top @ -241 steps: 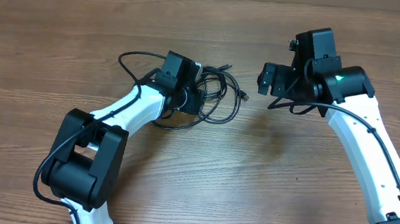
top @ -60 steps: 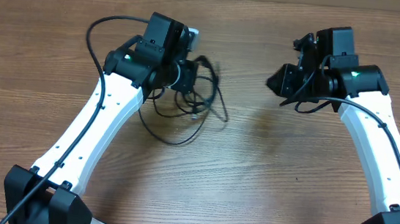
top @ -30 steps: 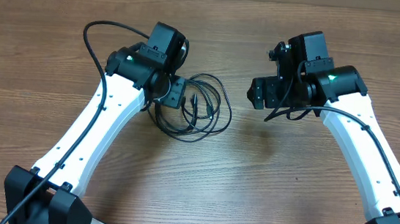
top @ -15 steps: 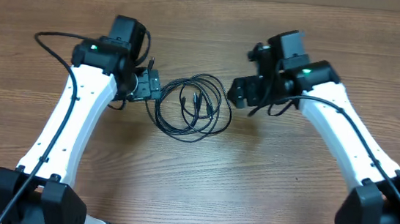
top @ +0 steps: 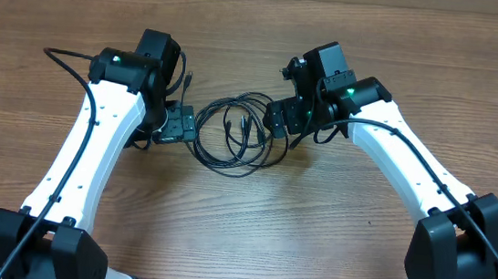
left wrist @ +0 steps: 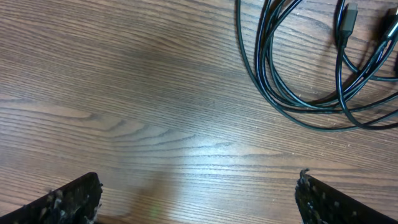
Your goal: Untangle cables
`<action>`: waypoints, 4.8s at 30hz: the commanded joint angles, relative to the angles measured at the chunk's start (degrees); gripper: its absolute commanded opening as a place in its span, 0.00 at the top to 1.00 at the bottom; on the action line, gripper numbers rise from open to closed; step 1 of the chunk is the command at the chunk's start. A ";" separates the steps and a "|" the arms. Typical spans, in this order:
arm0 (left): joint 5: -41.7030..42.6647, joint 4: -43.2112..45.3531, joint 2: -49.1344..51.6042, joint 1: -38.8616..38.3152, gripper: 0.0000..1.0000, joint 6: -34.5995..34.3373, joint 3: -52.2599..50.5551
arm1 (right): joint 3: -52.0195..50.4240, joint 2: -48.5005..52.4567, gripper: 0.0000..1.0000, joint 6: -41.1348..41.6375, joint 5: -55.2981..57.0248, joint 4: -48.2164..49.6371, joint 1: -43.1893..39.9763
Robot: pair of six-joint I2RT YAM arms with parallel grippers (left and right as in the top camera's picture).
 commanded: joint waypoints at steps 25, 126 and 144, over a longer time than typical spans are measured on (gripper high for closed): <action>-1.55 14.64 -18.84 0.09 0.00 0.26 -17.18 | 1.20 0.55 0.00 -1.38 6.56 9.31 4.28; -2.62 15.76 -18.84 0.20 0.00 0.22 -17.18 | 32.11 -19.08 0.96 13.57 12.85 20.79 -16.41; -2.60 15.69 -18.84 0.20 0.00 0.22 -17.18 | 32.00 -8.41 0.60 12.48 11.52 -16.63 -17.27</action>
